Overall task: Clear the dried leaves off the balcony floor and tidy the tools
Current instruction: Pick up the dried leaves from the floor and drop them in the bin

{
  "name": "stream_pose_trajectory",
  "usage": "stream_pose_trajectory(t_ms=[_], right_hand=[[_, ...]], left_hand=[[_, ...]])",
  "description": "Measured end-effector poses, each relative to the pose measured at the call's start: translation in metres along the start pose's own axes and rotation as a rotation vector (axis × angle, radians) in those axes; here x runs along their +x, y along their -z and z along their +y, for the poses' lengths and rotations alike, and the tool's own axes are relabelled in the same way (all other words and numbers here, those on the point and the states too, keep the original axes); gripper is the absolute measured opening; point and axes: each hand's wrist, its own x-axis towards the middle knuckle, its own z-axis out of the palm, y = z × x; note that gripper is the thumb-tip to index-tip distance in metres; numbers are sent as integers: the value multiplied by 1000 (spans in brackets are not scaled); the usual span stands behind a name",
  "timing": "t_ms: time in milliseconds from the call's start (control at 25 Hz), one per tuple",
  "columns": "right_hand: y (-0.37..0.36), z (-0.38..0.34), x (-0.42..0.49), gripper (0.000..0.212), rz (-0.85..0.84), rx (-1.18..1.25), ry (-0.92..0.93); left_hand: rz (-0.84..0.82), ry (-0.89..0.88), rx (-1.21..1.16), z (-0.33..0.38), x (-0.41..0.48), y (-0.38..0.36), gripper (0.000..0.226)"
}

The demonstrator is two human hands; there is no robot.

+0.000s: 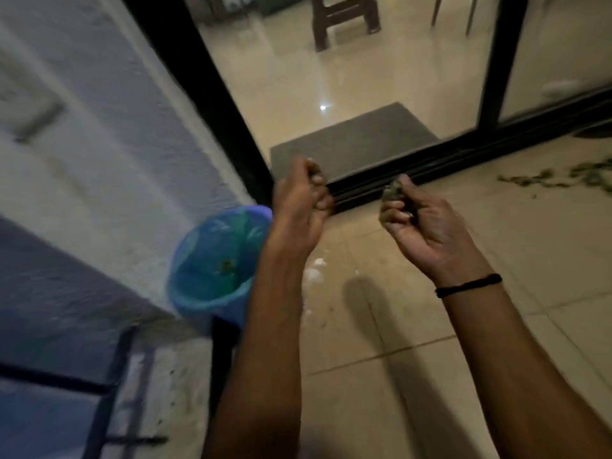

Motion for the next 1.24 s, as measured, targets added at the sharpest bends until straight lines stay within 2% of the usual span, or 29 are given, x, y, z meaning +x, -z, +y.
stream_pose_trajectory(t_ms=[80, 120, 200, 280, 320, 360, 440, 480, 520, 640, 720, 840, 920, 1000, 1080, 1160, 1240], right_hand=[[-42, 48, 23, 17, -33, -112, -117], [-60, 71, 33, 21, -22, -203, -168], [-88, 113, 45, 23, 15, -404, -251], [-105, 140, 47, 20, 31, -591, -306], [-110, 146, 45, 28, 14, -655, -330], [-109, 150, 46, 39, -14, -691, -357], [-105, 147, 47, 54, -74, -634, -401], [-103, 142, 47, 58, -84, -597, -400], [-99, 136, 46, 56, -81, -580, -384], [-83, 115, 39, 22, 10, -565, -246], [-57, 96, 34, 10, 84, -554, -101], [4, 63, 24, 9, 278, -658, 96], [51, 43, 14, 10, 475, -765, 170], [92, 32, 7, 7, 647, -817, 199], [124, 29, 4, 6, 755, -866, 208], [148, 30, -1, 7, 812, -926, 207], [168, 31, -5, 10, 847, -959, 210]], left_hand=[[234, -168, 171, 38, 10, 62, 27], [338, -193, 246, 50, 15, 94, 26], [476, -102, 368, 58, 17, 145, 21], [523, 30, 459, 52, 10, 172, 16], [529, 71, 491, 48, 8, 177, 11], [539, 84, 503, 45, 5, 177, 4], [572, 39, 488, 40, 7, 173, 13], [577, -11, 467, 38, 11, 168, 10], [584, -77, 429, 38, 14, 163, 5], [661, -346, 368, 35, 27, 142, 15], [671, -499, 389, 26, 34, 118, 14], [488, -596, 454, -6, 31, 74, 11], [285, -541, 588, -39, 27, 47, 7], [124, -418, 745, -83, 33, 38, 14], [45, -256, 912, -136, 48, 45, 27], [2, -83, 1047, -186, 62, 57, 42], [-37, 6, 1105, -224, 70, 66, 56]])
